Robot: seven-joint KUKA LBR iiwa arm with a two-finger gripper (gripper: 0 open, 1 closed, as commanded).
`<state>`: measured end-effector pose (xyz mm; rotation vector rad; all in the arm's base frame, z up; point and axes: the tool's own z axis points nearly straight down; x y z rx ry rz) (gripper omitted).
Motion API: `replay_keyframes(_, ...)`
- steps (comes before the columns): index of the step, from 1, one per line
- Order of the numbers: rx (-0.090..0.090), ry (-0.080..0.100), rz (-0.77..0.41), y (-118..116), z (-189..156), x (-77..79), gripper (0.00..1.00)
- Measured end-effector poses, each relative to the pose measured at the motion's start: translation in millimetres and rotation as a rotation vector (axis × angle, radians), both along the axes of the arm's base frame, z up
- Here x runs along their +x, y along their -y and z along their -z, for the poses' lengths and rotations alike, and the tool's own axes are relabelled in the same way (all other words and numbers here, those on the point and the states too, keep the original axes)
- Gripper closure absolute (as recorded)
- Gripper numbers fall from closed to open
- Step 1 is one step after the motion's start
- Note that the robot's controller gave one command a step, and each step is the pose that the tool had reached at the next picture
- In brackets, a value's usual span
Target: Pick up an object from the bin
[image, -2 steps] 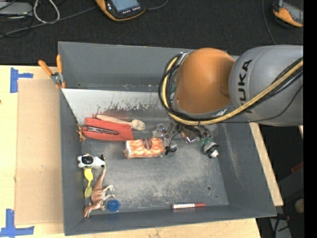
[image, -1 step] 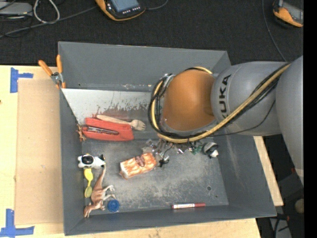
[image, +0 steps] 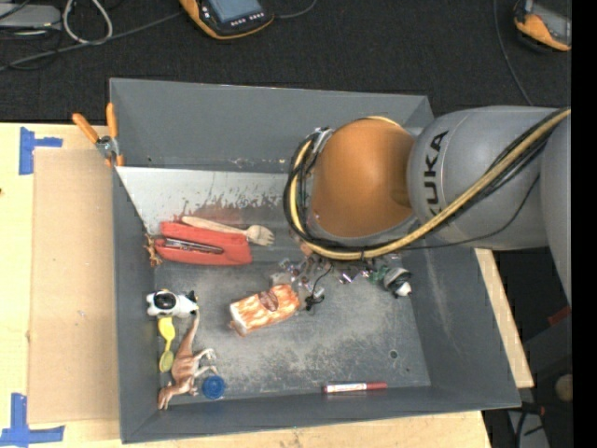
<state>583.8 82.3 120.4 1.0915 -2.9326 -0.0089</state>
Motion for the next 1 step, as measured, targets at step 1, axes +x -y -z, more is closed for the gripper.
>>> replay_keyframes(1,0.004,0.005,-0.117,-1.2,-78.4,4.7,1.0)
